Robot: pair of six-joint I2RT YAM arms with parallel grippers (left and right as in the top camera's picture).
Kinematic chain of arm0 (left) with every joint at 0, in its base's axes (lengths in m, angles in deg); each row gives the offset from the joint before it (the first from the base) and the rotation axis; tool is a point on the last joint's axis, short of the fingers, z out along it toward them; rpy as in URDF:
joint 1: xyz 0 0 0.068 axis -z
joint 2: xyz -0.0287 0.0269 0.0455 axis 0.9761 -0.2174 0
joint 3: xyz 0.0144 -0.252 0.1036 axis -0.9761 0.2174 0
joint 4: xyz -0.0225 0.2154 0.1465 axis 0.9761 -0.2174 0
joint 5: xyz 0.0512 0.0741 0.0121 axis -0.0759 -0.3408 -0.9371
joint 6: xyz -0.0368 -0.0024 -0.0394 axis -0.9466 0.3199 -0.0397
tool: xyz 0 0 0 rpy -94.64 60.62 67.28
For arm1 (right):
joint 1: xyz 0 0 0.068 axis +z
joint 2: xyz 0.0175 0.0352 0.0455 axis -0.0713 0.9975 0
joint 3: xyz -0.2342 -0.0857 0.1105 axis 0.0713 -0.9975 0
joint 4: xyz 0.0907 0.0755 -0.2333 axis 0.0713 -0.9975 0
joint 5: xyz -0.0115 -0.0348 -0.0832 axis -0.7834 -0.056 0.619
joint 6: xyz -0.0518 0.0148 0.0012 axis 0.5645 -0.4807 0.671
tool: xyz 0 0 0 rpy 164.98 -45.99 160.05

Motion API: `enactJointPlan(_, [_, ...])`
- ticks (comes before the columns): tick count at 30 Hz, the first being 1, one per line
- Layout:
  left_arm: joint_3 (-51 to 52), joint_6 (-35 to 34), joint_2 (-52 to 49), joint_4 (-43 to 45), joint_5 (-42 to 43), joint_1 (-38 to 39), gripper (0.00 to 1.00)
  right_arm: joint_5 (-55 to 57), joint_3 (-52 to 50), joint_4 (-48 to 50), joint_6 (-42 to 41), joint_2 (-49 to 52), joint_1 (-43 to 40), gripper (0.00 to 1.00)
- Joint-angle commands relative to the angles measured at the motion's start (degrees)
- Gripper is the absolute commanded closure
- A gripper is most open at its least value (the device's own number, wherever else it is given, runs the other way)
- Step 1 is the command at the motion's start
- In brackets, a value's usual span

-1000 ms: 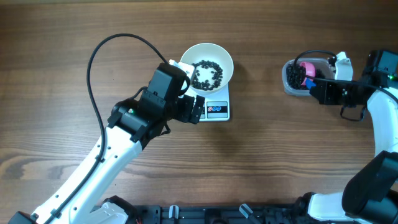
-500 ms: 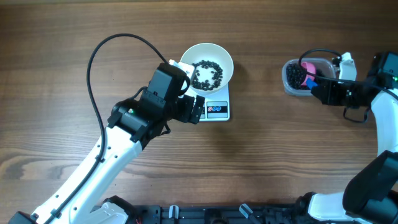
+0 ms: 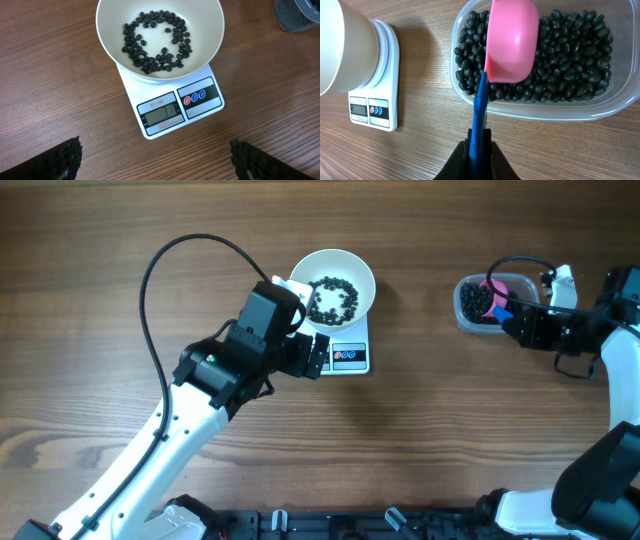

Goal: Scoop item into bowl and weigh 150g on scale
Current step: 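Scoop beans again with the right gripper in the container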

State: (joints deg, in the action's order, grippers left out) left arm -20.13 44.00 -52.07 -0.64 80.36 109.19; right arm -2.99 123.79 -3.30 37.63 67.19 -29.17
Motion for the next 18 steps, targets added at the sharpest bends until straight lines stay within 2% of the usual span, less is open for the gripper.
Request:
enactJointPlan(1, [-0.8, 0.9, -0.4, 0.1, 0.5, -0.1, 0.0, -3.1, 0.0, 0.3, -1.0, 0.9, -0.1, 0.96])
enactJointPlan(18, [-0.8, 0.9, -0.4, 0.1, 0.5, -0.1, 0.0, -9.1, 0.0, 1.7, -4.0, 0.9, -3.0, 0.96])
